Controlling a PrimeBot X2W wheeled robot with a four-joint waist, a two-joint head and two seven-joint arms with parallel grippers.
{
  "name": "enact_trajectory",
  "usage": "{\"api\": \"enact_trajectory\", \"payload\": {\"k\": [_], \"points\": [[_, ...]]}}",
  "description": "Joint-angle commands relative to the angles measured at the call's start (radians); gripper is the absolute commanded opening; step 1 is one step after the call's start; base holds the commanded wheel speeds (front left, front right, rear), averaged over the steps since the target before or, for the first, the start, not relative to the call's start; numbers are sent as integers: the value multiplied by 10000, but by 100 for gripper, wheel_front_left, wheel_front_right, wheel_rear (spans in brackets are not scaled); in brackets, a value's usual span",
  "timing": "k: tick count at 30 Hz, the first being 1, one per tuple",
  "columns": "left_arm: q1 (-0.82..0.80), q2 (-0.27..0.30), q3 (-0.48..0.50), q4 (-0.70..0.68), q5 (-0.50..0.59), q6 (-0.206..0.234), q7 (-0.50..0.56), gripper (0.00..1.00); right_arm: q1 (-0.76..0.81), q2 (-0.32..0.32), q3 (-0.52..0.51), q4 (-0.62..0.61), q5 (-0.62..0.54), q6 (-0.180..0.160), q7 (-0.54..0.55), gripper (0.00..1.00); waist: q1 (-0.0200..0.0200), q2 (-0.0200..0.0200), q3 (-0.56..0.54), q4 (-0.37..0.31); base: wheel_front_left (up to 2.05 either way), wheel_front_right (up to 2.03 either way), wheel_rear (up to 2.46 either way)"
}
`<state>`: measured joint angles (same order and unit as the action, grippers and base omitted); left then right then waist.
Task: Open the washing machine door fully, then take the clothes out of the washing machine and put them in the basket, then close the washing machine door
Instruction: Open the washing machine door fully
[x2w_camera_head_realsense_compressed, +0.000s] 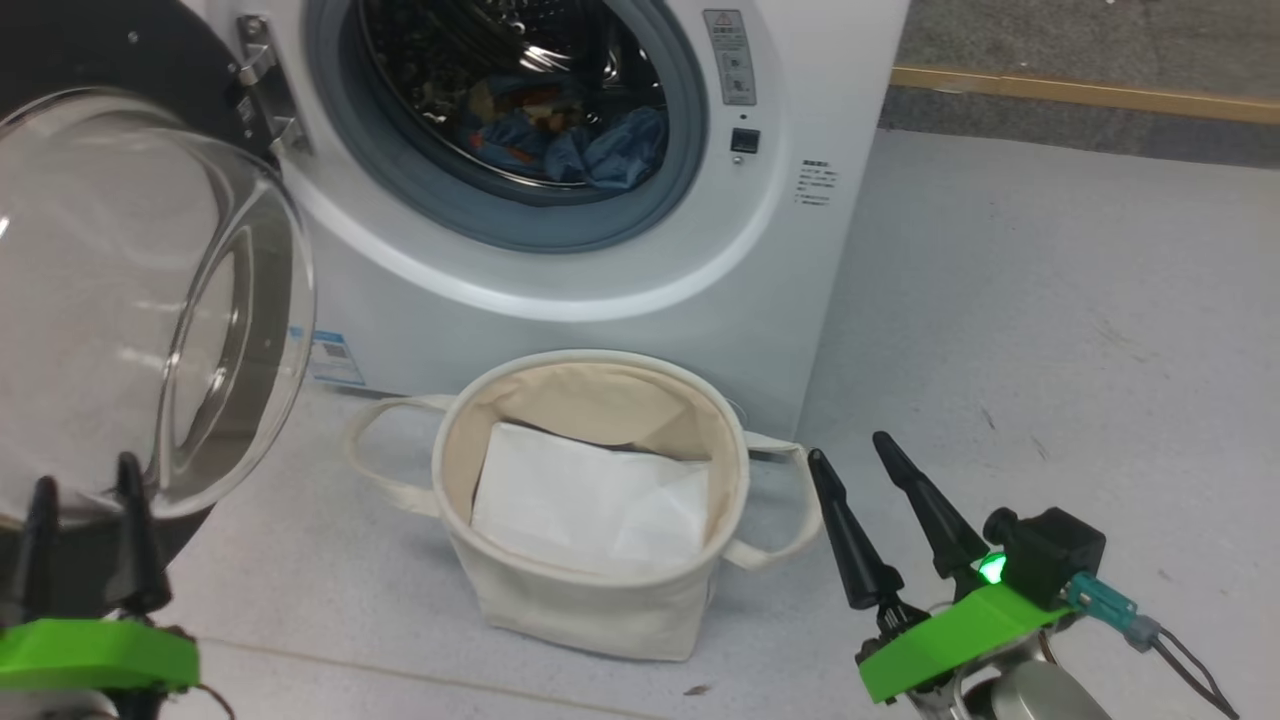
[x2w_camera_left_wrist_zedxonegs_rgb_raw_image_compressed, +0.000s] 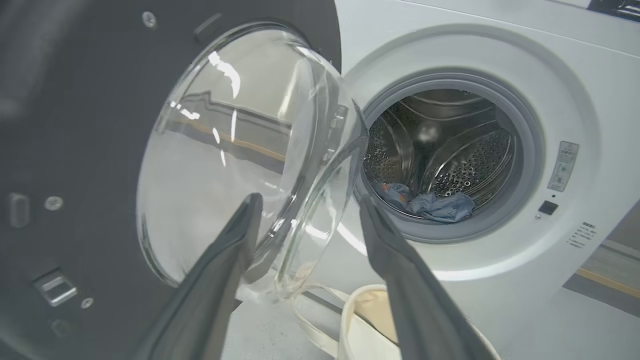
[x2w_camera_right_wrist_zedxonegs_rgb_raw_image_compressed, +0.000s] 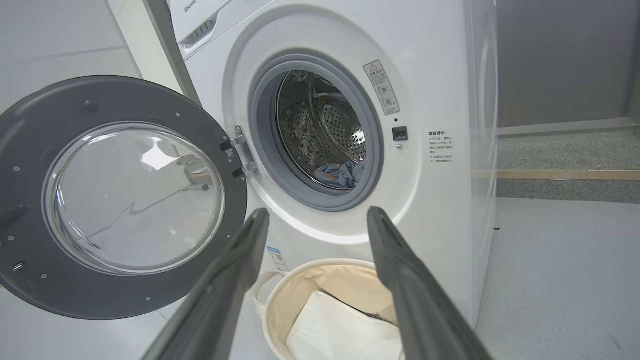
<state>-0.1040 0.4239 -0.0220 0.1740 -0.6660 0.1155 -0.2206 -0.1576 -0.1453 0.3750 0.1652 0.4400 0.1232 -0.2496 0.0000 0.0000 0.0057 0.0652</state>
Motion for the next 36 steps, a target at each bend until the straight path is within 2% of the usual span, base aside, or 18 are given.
{"api": "enact_trajectory", "payload": {"k": [1, 5, 12, 19, 26, 36], "points": [[-311, 272, 376, -429, 90, 75, 41, 100, -421, 57, 171, -325, -23, 75, -119, 100, 0, 0, 17, -110, 0, 0, 0], [-217, 34, 70, -1163, 33, 150, 326, 100, -467, 70, 192, -351, -47, 75, -119, 100, 0, 0, 77, -452, 0, 0, 0], [-227, -279, -361, -1973, -296, -232, 511, 100, -821, 26, 365, -417, -111, 75, -82, 100, 0, 0, 273, -1216, 0, 0, 0], [-69, -212, -813, -1980, -30, -338, 640, 100, -902, 57, 220, -387, -106, 75, -42, 100, 0, 0, 331, -1835, 0, 0, 0], [89, -304, -1144, -1815, -39, -543, 633, 100, -742, 109, -56, -324, -130, 75, 91, 100, 0, 0, 355, -2132, 0, 0, 0], [161, -456, -1294, -1673, -189, -710, 475, 100, -695, 189, -235, -351, -236, 75, 292, 100, 0, 0, 326, -2207, 0, 0, 0]]}}
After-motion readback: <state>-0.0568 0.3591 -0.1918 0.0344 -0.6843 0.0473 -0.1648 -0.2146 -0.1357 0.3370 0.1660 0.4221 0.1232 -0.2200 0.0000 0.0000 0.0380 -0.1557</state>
